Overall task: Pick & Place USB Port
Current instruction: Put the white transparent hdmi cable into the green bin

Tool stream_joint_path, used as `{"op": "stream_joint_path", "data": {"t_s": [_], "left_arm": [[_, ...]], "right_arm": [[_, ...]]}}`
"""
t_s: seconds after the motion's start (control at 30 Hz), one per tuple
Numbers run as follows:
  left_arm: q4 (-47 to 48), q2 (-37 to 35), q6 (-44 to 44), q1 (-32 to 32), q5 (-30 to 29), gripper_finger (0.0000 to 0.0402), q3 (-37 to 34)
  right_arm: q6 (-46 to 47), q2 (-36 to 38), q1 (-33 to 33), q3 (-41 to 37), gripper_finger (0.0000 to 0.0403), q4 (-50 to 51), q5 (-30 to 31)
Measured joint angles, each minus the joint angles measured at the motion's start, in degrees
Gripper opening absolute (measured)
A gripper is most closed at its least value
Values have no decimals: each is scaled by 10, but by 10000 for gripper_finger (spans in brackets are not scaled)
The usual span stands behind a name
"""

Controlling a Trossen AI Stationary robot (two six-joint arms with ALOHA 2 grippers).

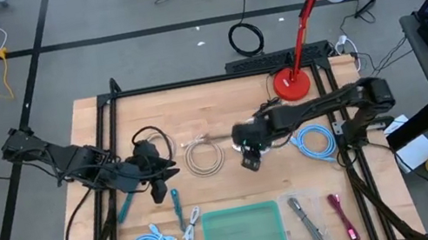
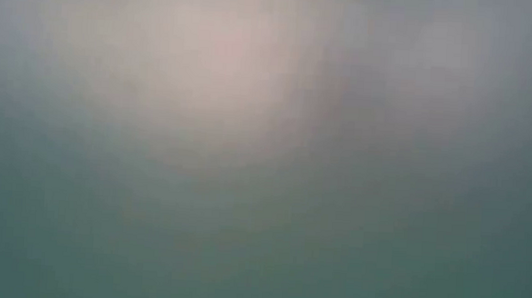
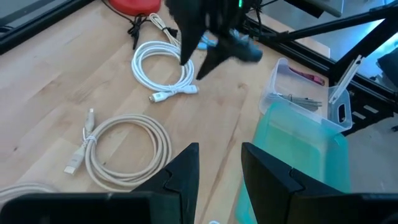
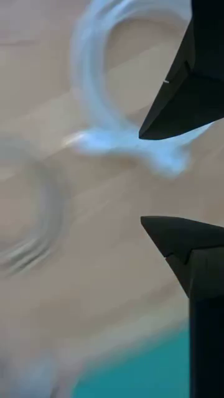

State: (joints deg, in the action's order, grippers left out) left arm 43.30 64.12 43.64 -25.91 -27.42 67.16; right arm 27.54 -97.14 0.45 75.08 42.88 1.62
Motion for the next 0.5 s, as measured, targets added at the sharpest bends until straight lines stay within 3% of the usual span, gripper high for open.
{"op": "stream_joint_path", "data": {"t_s": [0.13, 0.3, 0.5], "left_arm": [[1, 0, 5, -3, 0, 124, 0], [5, 0, 15, -12, -1, 124, 0], [8, 0, 22, -16, -6, 124, 0]], "right_arm": [[-9, -42, 10, 0, 201, -7, 9], [-22, -73, 24, -1, 201, 10, 73], [-16, -79, 26, -1, 201, -11, 84]]}}
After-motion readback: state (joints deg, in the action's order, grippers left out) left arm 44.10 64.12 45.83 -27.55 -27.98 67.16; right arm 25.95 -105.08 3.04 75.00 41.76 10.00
